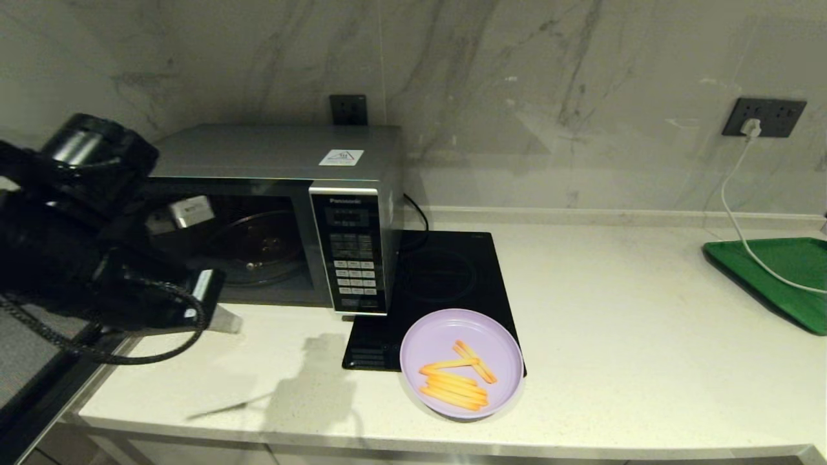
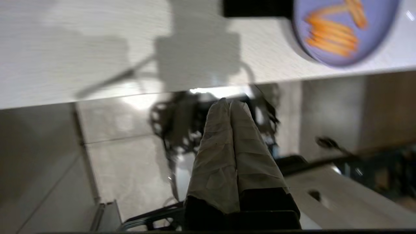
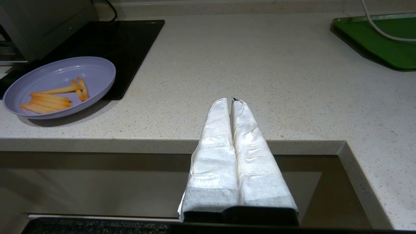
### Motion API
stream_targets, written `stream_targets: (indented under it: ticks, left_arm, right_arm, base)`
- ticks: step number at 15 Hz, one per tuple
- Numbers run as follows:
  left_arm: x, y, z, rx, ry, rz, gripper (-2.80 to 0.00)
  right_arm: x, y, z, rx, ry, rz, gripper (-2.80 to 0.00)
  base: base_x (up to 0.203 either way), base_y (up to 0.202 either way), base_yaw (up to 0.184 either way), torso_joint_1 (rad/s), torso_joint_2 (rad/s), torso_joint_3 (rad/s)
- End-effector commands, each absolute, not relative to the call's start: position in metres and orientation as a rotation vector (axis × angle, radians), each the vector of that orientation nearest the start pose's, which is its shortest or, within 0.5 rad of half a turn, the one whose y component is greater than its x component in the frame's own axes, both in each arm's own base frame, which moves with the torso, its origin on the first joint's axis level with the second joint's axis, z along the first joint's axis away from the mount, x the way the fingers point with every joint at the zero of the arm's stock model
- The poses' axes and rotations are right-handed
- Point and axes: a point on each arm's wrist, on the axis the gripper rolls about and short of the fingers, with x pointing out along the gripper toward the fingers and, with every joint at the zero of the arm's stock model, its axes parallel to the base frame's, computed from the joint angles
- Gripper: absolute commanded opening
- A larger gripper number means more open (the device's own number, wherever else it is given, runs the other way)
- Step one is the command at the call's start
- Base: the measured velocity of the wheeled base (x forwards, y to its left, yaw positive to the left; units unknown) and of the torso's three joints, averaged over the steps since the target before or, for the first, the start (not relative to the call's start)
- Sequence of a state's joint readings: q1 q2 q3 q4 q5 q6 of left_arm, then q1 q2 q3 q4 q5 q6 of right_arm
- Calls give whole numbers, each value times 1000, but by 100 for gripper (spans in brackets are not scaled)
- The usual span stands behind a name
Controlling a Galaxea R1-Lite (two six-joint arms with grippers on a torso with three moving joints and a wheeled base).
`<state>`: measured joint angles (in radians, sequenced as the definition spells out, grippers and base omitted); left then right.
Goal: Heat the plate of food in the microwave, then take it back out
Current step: Put the plate in the microwave oven
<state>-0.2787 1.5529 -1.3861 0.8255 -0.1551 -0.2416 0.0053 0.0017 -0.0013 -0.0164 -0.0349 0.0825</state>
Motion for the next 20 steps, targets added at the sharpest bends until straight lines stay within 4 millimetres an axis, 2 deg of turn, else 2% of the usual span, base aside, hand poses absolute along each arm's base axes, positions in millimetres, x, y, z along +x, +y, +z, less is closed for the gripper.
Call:
stream_targets:
  ticks: [1,4,7,10,13,14,17,20]
  left_arm:
    - [254,-95,225,-129,1192,-324,-280]
    - [278,-124,192,-144,1315,-295,-280]
    - [302,-155,164,-150,1367,-188,-280]
    - [299,-183,162,-123,1315,-198,-280]
    - [294,-196,165,-105,1303,-237,-280]
    - [296,-199,160,-95,1307,-234,0]
    - [315,-213,162,-123,1264,-226,0]
    - [319,-228,151,-80,1259,-199,0]
  right_arm:
    - [-23,-1,77,83,-17,-30,-280]
    - [-23,-1,77,85,-17,-30,-280]
    - [-23,-1,77,85,-18,-30,-280]
    - [-23,-1,77,85,-18,-30,-280]
    - [-23,-1,77,85,-18,-30,-280]
    - [-23,-1,77,85,-18,-30,-280]
    - [-23,-1,77,85,-18,-30,-280]
    - [-23,-1,77,85,-17,-30,-280]
  base:
    - [0,0,0,0,0,0]
    - [0,0,0,0,0,0]
    - [0,0,0,0,0,0]
    - [0,0,0,0,0,0]
    - [0,0,0,0,0,0]
    - [0,0,0,0,0,0]
    - [0,0,0,0,0,0]
    - [0,0,0,0,0,0]
